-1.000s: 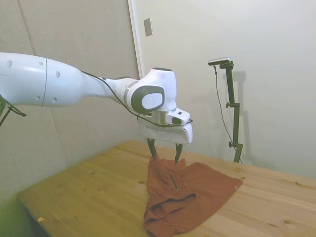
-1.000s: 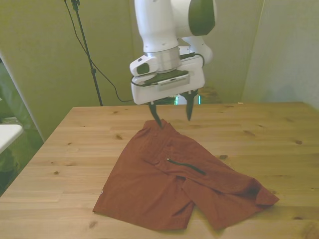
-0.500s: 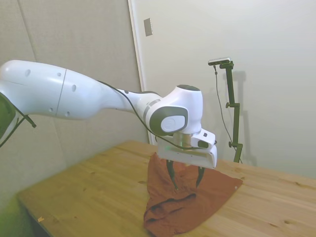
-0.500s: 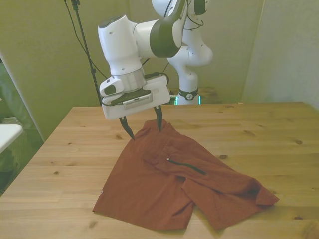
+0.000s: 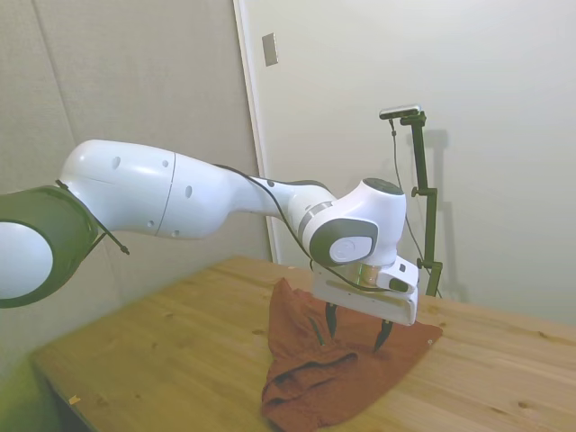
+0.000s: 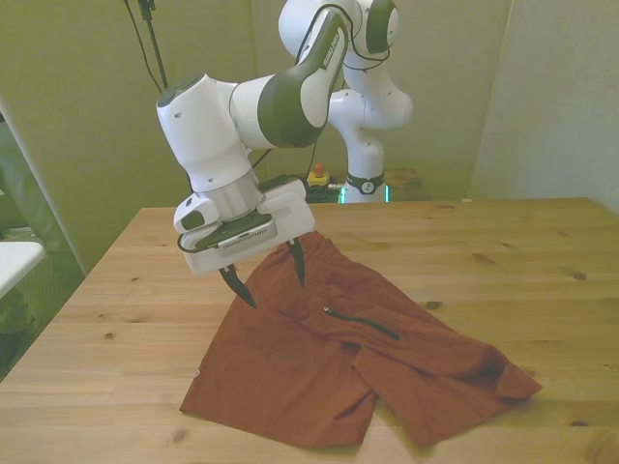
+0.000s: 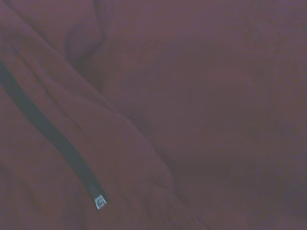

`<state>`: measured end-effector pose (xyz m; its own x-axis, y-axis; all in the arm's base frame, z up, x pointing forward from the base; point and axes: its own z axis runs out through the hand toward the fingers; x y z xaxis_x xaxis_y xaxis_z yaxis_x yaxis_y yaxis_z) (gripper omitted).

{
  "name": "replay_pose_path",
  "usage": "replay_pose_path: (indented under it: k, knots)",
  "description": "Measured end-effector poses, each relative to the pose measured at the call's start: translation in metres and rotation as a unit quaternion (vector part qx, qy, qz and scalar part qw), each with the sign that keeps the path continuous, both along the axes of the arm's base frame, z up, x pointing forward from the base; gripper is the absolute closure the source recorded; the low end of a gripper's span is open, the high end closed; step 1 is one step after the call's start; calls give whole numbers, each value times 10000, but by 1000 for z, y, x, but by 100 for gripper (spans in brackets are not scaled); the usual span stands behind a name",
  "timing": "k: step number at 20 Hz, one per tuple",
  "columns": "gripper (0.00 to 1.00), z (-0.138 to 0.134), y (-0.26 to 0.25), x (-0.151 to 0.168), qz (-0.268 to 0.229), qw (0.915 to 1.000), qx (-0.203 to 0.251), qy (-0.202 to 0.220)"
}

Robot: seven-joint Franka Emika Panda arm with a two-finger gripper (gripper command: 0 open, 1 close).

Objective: Unfold the shorts

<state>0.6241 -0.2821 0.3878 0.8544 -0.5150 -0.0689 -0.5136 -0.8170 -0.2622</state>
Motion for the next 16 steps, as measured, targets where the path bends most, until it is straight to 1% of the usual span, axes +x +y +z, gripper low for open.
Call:
replay_pose_path:
  k: [5, 14, 15, 16]
  knots:
    - [0, -15, 2, 4, 70, 9996, 157, 206]
    - [0, -28, 18, 12, 171, 9990, 325, 247]
    - [100, -30, 18, 11, 176, 9989, 338, 269]
    - [100, -30, 18, 11, 180, 9988, 346, 281]
